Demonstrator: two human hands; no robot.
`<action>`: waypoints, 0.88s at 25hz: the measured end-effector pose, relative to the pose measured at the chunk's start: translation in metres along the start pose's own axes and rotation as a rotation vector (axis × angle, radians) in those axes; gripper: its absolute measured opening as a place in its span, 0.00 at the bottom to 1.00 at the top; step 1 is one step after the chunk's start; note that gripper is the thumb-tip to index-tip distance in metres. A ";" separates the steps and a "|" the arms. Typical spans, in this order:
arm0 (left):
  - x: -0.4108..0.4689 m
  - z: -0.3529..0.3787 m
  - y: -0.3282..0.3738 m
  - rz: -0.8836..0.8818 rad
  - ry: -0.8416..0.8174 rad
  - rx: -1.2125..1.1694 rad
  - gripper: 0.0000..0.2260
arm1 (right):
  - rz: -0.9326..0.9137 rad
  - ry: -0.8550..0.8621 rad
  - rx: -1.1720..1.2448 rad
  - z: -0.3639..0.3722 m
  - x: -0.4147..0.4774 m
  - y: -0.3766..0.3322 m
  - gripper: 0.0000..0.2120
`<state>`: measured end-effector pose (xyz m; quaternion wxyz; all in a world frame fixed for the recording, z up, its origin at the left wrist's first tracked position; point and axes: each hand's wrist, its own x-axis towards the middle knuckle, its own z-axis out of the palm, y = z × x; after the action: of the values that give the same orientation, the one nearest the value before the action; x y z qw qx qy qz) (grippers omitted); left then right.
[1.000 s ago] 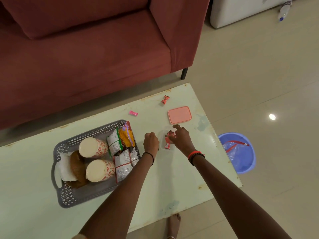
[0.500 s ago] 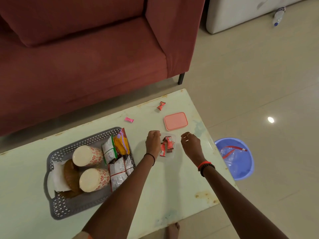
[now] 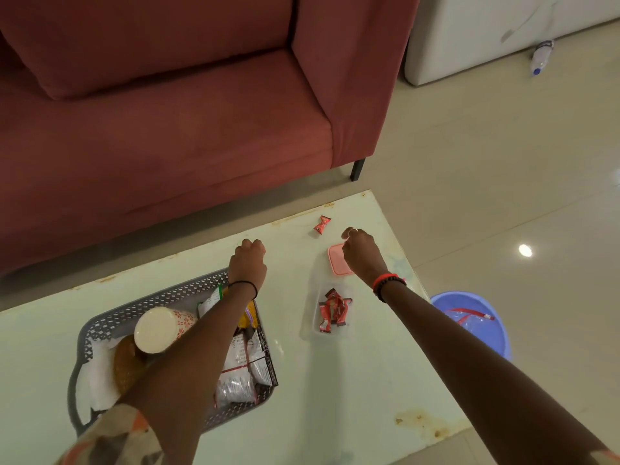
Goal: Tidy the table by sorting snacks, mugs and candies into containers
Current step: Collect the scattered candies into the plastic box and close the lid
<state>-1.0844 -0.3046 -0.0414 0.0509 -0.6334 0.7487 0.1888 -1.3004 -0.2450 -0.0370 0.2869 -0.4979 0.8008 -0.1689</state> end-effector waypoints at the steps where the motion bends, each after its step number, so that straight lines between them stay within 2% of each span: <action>1: 0.006 0.002 -0.005 0.009 -0.008 0.037 0.13 | -0.022 0.001 -0.033 0.004 0.009 -0.003 0.18; 5: 0.030 0.011 -0.019 0.056 -0.055 0.141 0.15 | -0.082 0.021 -0.080 0.022 0.039 -0.016 0.22; 8: 0.043 0.014 -0.024 0.058 -0.083 0.225 0.13 | -0.180 -0.007 -0.167 0.035 0.050 -0.021 0.27; 12: 0.057 0.013 -0.027 0.080 -0.108 0.288 0.12 | -0.277 -0.037 -0.325 0.051 0.060 -0.022 0.28; 17: 0.061 0.010 -0.030 0.074 -0.061 0.205 0.13 | -0.313 -0.062 -0.487 0.060 0.064 -0.019 0.20; 19: 0.060 0.006 -0.029 0.079 -0.023 0.168 0.13 | -0.306 -0.054 -0.442 0.059 0.065 -0.020 0.17; 22: 0.055 -0.002 -0.022 0.075 0.012 0.078 0.12 | -0.170 0.001 -0.174 0.052 0.064 -0.022 0.14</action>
<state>-1.0736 -0.3589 -0.0621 0.0639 -0.6036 0.7789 0.1576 -1.2742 -0.3110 -0.0838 0.2266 -0.5870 0.7674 -0.1229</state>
